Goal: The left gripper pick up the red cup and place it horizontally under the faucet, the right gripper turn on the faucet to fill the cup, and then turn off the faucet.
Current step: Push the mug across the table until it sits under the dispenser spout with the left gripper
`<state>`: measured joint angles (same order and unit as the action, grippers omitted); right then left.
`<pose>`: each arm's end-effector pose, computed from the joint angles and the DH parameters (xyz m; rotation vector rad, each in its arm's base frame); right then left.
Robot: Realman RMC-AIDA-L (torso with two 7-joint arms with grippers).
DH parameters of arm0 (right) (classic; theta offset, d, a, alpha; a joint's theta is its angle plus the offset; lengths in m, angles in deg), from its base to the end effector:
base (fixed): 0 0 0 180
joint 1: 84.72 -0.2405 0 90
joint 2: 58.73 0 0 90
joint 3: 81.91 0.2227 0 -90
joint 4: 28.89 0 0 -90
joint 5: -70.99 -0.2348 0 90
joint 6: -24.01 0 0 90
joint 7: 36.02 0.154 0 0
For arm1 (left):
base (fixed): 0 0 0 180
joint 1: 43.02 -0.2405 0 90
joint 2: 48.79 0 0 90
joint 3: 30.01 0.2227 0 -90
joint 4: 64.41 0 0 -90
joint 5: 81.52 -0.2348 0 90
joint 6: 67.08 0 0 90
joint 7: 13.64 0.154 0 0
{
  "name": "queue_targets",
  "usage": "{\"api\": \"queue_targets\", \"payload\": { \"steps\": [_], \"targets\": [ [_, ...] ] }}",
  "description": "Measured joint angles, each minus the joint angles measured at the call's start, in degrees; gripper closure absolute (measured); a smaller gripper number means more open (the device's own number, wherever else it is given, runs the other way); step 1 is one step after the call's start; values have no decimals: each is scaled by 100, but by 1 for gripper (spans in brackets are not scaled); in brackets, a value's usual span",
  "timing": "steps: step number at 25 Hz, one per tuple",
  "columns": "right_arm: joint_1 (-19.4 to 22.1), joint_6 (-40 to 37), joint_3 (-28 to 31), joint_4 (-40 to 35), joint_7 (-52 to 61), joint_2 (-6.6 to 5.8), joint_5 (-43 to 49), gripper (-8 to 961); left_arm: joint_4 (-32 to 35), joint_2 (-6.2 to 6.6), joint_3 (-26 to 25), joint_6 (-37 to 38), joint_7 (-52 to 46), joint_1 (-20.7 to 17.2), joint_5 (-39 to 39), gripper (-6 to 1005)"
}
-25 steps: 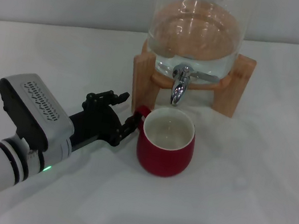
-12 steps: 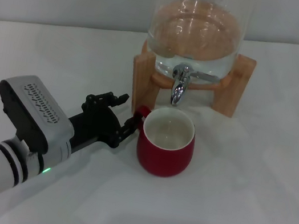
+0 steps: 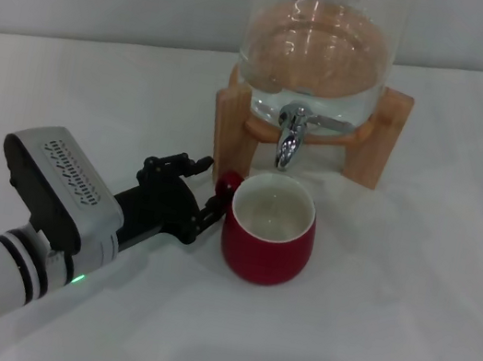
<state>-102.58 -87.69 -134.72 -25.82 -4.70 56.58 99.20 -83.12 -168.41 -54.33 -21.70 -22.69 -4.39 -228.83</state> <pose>0.3160 0.2422 0.0814 -1.3713 0.2795 1.2751 -0.2073 0.3388 -0.1507 -2.4382 -0.1554 -0.5062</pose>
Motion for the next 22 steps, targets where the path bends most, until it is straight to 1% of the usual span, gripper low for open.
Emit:
{"api": "queue_targets", "payload": {
  "steps": [22],
  "targets": [
    [-56,112,-110,-18,-3,0,0,201,-44,0,-16,-30,223,-156,22,516]
  ]
}}
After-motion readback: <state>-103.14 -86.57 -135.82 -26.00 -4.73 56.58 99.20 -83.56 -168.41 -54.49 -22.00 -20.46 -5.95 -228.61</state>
